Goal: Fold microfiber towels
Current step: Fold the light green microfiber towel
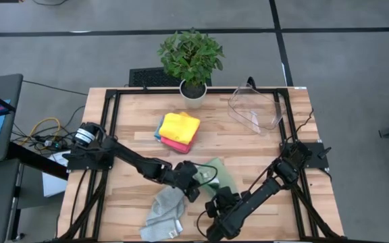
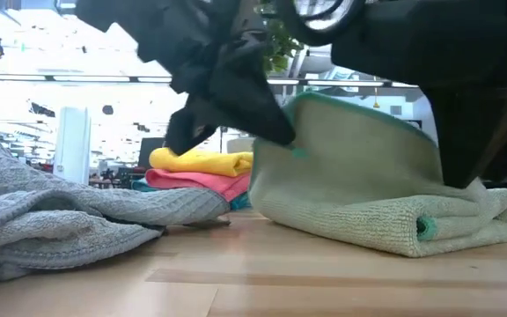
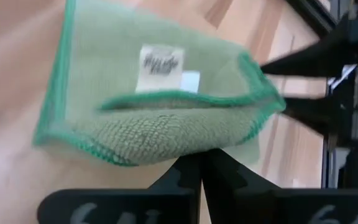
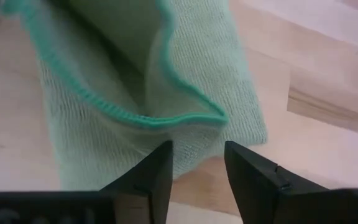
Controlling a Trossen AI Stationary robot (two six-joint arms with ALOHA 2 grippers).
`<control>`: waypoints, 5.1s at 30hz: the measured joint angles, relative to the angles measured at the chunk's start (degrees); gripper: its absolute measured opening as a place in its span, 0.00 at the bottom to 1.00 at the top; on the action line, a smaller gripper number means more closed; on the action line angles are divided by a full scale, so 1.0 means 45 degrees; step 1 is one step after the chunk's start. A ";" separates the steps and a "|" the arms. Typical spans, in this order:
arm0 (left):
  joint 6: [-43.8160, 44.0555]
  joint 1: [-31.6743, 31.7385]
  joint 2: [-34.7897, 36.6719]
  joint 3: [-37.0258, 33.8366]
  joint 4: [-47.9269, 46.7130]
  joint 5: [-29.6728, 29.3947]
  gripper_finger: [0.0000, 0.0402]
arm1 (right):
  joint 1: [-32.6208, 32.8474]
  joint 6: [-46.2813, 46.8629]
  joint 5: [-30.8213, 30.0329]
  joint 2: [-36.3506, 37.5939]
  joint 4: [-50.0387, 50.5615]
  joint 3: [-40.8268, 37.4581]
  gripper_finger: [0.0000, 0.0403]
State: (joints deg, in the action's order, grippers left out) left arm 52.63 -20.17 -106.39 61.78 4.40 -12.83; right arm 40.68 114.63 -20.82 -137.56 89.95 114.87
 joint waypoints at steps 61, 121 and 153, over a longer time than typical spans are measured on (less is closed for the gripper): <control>-0.3720 0.4119 0.6742 0.0500 -0.5214 0.2558 0.18 | -0.0419 -0.3623 0.0679 0.9267 -0.6832 -1.0086 0.60; -0.3061 0.4119 0.6732 0.0448 -0.6001 0.1312 0.29 | -0.1234 -0.7128 0.0943 0.8298 -0.9046 -1.0870 0.04; -0.2566 0.2274 0.4017 0.0369 -0.2520 0.2568 0.29 | 0.0478 -0.5798 -0.2861 0.9082 -0.6992 -1.0563 0.38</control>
State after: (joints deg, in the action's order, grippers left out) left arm 41.08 -9.93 -88.31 63.44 -6.94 -1.28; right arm 42.83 88.54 -33.70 -96.69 58.49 67.34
